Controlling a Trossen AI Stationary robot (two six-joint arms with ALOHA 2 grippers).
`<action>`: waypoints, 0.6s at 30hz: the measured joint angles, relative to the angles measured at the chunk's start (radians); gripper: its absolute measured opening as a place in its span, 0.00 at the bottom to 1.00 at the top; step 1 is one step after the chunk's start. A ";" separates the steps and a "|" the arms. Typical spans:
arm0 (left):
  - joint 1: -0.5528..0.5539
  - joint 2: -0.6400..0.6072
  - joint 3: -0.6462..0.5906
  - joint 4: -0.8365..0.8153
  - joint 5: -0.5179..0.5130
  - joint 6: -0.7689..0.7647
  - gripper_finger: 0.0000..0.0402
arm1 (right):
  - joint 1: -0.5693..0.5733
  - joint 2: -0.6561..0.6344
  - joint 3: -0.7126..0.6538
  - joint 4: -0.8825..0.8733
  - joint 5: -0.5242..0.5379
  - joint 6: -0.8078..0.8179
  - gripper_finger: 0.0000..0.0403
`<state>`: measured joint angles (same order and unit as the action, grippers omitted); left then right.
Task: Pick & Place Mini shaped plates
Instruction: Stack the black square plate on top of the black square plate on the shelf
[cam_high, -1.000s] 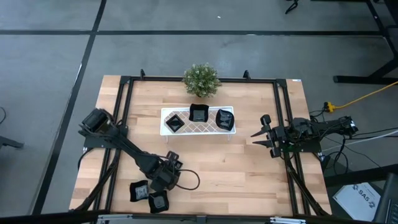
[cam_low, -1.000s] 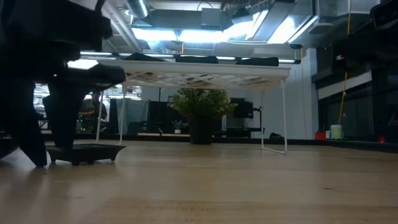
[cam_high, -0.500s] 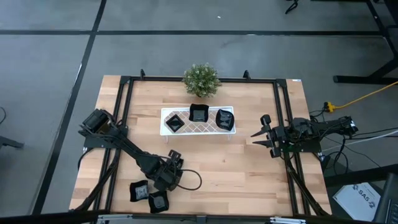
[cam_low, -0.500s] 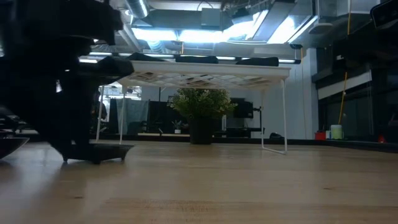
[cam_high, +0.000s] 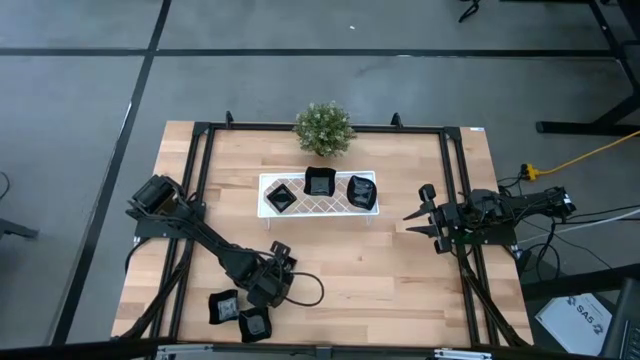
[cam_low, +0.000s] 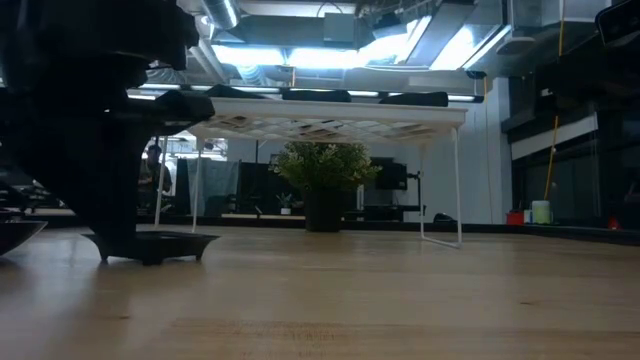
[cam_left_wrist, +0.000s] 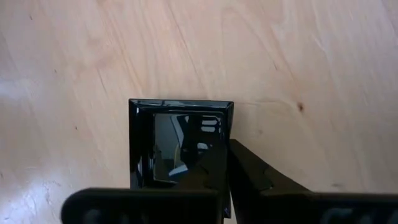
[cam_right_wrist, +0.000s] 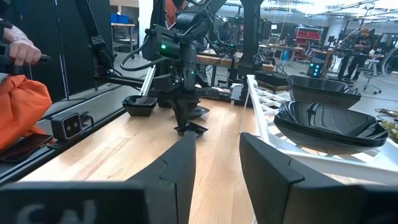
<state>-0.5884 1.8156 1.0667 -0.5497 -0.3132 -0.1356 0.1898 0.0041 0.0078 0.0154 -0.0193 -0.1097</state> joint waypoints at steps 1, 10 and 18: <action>0.000 0.000 0.003 -0.002 0.000 0.000 0.01 | 0.000 0.000 0.000 0.000 0.000 0.000 0.31; 0.000 0.000 0.090 -0.098 0.001 0.000 0.00 | 0.000 0.000 0.000 0.000 0.000 0.000 0.31; 0.000 -0.028 0.171 -0.168 0.021 0.008 0.00 | 0.000 0.000 0.000 0.000 0.000 0.000 0.31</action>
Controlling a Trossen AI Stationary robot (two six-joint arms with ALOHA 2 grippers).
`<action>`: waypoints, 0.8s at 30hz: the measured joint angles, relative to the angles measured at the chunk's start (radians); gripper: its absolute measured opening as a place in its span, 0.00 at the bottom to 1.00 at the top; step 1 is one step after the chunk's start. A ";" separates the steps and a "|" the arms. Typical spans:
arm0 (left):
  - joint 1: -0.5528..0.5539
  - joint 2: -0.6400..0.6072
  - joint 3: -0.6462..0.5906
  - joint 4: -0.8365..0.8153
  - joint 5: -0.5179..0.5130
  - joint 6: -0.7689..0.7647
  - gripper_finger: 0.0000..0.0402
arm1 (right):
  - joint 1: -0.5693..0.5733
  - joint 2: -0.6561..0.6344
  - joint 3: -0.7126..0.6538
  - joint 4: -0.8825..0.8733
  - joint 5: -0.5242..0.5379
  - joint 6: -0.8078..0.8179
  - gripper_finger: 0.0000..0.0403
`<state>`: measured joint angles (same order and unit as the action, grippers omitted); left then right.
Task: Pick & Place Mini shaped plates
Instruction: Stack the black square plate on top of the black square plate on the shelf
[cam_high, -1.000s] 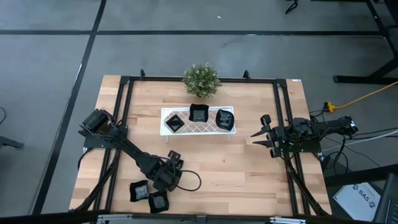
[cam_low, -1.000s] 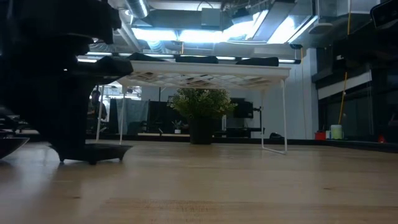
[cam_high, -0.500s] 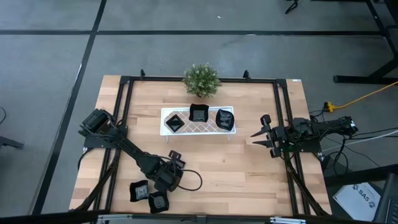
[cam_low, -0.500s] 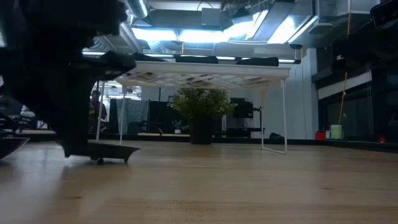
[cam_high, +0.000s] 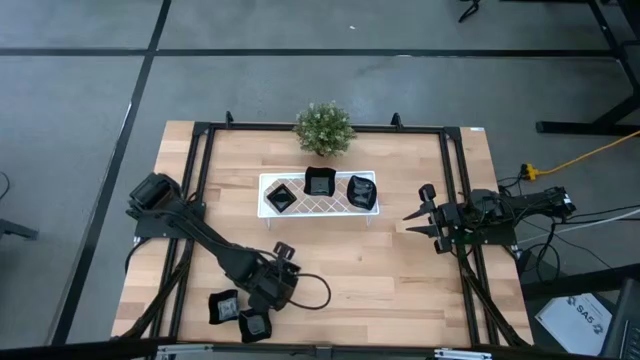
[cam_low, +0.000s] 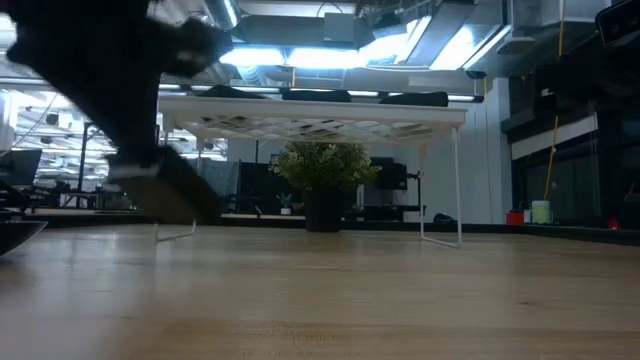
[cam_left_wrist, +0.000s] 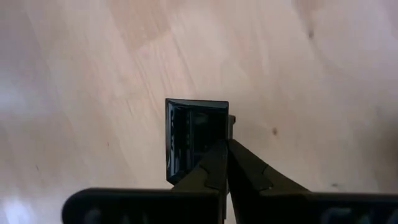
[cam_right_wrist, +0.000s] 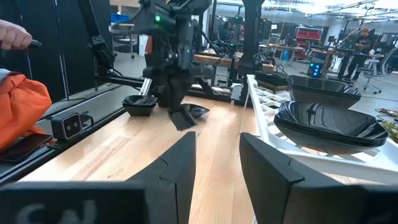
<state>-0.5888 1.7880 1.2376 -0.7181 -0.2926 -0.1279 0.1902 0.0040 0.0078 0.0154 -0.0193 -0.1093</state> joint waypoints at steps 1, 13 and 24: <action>0.000 -0.010 0.004 -0.001 0.000 0.001 0.00 | 0.000 0.000 0.000 0.000 0.000 0.000 0.31; 0.000 -0.193 0.011 -0.006 -0.036 0.010 0.00 | 0.000 0.000 0.000 0.000 0.000 0.000 0.31; -0.001 -0.354 0.011 -0.004 -0.110 0.059 0.00 | 0.000 0.000 0.000 0.000 0.000 0.000 0.31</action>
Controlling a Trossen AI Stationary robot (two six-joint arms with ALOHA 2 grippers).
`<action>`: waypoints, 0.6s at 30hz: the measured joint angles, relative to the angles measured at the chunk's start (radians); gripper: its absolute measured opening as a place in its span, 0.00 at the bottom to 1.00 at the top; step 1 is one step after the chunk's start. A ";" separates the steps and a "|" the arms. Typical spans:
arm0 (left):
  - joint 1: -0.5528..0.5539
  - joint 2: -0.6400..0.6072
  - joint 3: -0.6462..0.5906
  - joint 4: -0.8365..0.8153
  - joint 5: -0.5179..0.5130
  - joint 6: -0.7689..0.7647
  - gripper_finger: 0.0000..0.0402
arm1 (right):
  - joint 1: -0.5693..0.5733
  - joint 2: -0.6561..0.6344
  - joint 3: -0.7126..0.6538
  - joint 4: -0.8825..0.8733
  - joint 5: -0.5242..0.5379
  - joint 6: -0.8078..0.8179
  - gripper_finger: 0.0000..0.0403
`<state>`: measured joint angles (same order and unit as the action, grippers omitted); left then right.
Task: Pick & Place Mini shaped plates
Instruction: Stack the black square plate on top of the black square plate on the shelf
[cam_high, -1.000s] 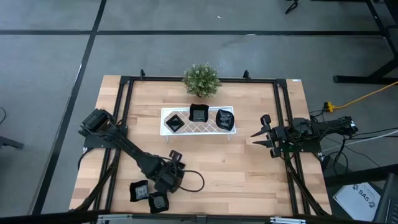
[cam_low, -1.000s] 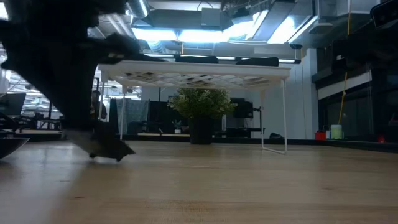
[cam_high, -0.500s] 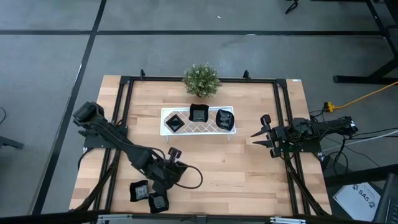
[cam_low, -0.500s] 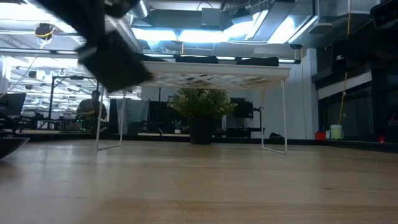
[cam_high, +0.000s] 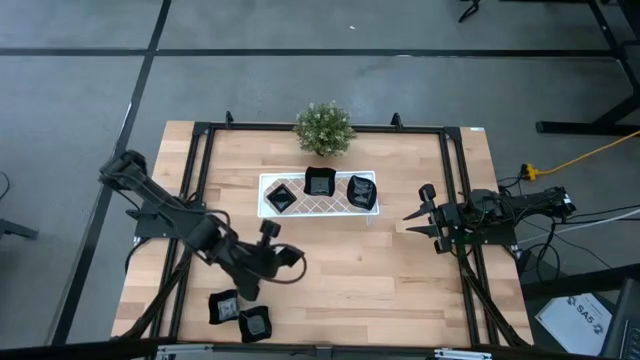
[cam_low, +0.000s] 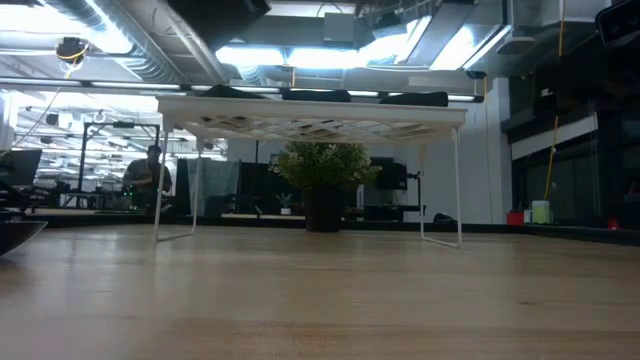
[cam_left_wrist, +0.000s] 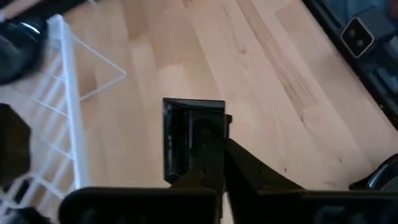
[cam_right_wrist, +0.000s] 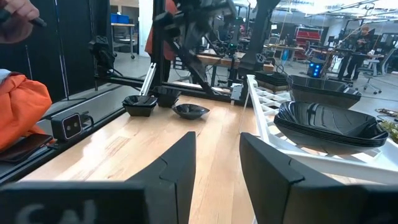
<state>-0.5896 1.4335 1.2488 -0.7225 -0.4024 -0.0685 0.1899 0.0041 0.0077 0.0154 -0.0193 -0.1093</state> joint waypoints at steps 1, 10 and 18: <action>0.000 -0.008 0.000 0.000 -0.015 0.011 0.00 | 0.000 0.000 0.000 0.000 0.000 0.000 0.31; 0.005 -0.030 0.000 -0.006 -0.153 0.082 0.00 | 0.000 0.000 0.000 0.000 0.000 0.000 0.31; 0.033 -0.029 0.000 -0.024 -0.271 0.144 0.00 | 0.000 0.000 0.000 0.000 0.000 0.000 0.31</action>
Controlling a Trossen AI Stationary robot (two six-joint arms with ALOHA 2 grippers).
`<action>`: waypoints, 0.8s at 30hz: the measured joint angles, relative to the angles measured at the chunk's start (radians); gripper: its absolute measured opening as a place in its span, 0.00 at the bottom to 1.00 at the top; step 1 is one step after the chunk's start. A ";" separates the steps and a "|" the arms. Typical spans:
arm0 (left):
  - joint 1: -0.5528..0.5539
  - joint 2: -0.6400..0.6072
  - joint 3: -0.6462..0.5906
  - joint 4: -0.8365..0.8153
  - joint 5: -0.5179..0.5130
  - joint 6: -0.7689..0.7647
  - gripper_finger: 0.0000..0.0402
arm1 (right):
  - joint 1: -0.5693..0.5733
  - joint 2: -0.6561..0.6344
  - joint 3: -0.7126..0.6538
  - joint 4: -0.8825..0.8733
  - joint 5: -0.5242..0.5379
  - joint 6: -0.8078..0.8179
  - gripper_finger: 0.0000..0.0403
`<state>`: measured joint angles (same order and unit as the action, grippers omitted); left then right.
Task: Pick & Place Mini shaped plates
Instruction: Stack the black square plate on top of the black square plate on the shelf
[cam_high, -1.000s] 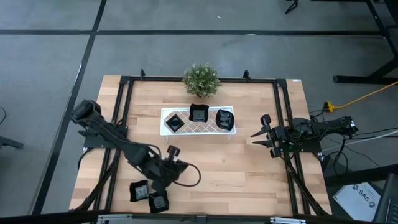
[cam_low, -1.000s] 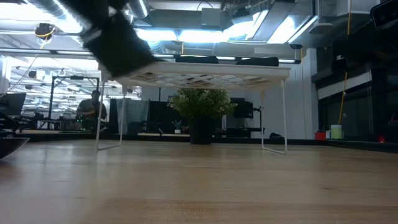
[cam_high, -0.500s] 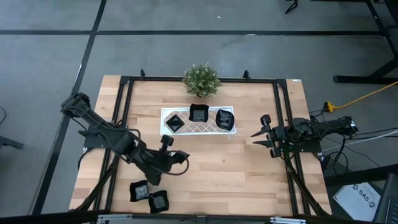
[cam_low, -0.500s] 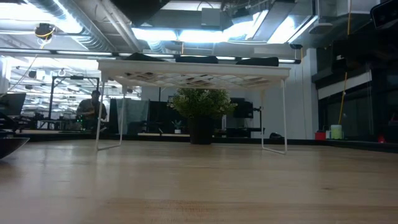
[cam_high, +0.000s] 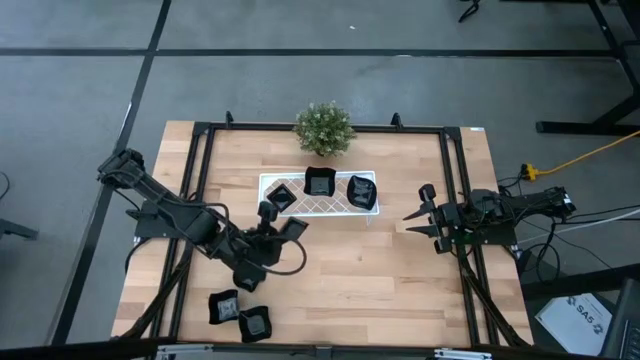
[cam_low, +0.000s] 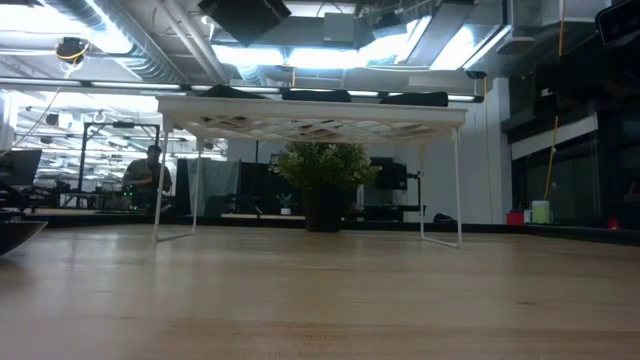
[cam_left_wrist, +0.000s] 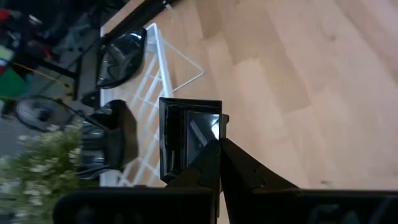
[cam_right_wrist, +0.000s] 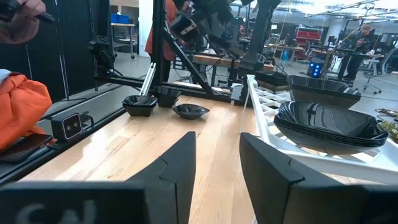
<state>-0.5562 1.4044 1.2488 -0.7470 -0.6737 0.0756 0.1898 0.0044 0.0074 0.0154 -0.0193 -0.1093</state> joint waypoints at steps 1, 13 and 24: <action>0.003 0.000 0.000 -0.007 -0.008 0.018 0.00 | 0.000 0.000 0.000 0.000 0.000 0.000 0.31; 0.072 0.000 0.000 -0.214 -0.095 0.083 0.00 | 0.000 0.000 0.000 0.000 0.000 0.000 0.31; 0.124 0.001 0.000 -0.266 -0.094 0.197 0.00 | 0.000 0.000 0.000 0.000 0.000 0.000 0.31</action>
<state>-0.4318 1.4052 1.2488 -1.0129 -0.7677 0.2726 0.1898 0.0040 0.0074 0.0154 -0.0193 -0.1093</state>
